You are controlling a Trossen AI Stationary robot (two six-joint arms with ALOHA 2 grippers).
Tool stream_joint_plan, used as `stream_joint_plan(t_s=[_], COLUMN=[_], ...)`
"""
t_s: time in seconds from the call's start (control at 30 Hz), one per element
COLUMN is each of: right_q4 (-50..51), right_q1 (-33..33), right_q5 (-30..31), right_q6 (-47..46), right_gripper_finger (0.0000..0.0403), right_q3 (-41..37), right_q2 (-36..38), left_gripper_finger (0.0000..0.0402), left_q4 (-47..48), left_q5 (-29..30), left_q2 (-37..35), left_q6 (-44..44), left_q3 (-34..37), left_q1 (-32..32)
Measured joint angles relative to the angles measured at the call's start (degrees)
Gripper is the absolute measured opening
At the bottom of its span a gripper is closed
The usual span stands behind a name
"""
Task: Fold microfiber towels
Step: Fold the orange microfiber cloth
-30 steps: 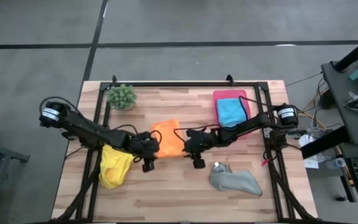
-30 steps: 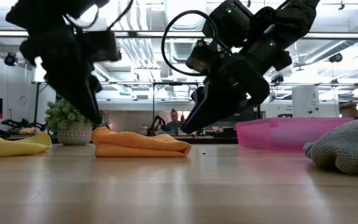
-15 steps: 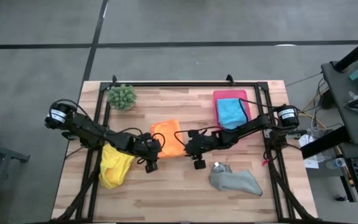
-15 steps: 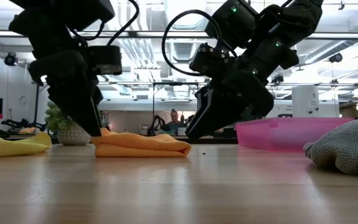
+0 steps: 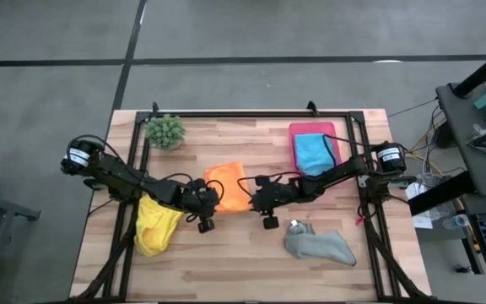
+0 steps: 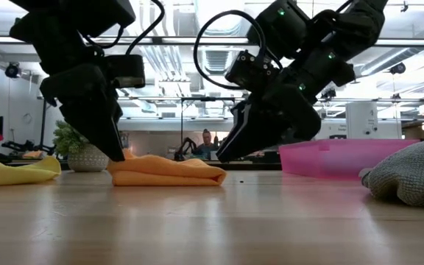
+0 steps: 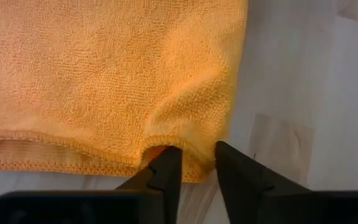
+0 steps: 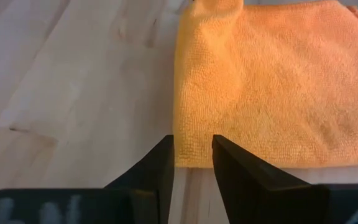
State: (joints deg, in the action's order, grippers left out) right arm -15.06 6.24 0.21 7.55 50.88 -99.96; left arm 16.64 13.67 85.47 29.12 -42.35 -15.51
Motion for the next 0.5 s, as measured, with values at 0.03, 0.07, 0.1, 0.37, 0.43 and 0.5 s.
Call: stream_joint_plan(t_s=[0.03, 0.07, 0.1, 0.37, 0.43, 0.5], right_q4=[-1.1, -2.1, -3.2, -8.0, -7.9, -7.7], right_q1=[0.0, 0.0, 0.0, 0.0, 0.0, 0.0], right_q5=[0.0, 0.0, 0.0, 0.1, 1.7, 4.4], right_q6=[0.0, 0.0, 0.0, 0.0, -0.1, -0.5], right_gripper_finger=[0.0101, 0.0102, 0.0102, 0.0098, 0.0097, 0.0092], right_q3=[-0.5, -1.1, -1.6, -2.5, -2.4, -2.4], right_q2=[0.0, 0.0, -0.1, -3.2, -4.1, -4.2], left_gripper_finger=[0.0065, 0.0052, 0.004, 0.0008, 0.0005, 0.0002], left_q4=[-0.1, -0.1, -0.2, -1.4, -1.3, -1.5], left_q5=[0.0, 0.0, 0.0, 0.0, 0.0, -0.1], left_q2=[0.0, 0.0, 0.0, -0.2, -0.2, -0.2], left_q6=[0.0, -0.2, -0.7, -2.6, -2.6, -2.6], left_q3=[0.1, 0.1, 0.1, -1.3, -1.6, -1.8], left_q1=[0.0, 0.0, 0.0, 0.0, 0.0, 0.0])
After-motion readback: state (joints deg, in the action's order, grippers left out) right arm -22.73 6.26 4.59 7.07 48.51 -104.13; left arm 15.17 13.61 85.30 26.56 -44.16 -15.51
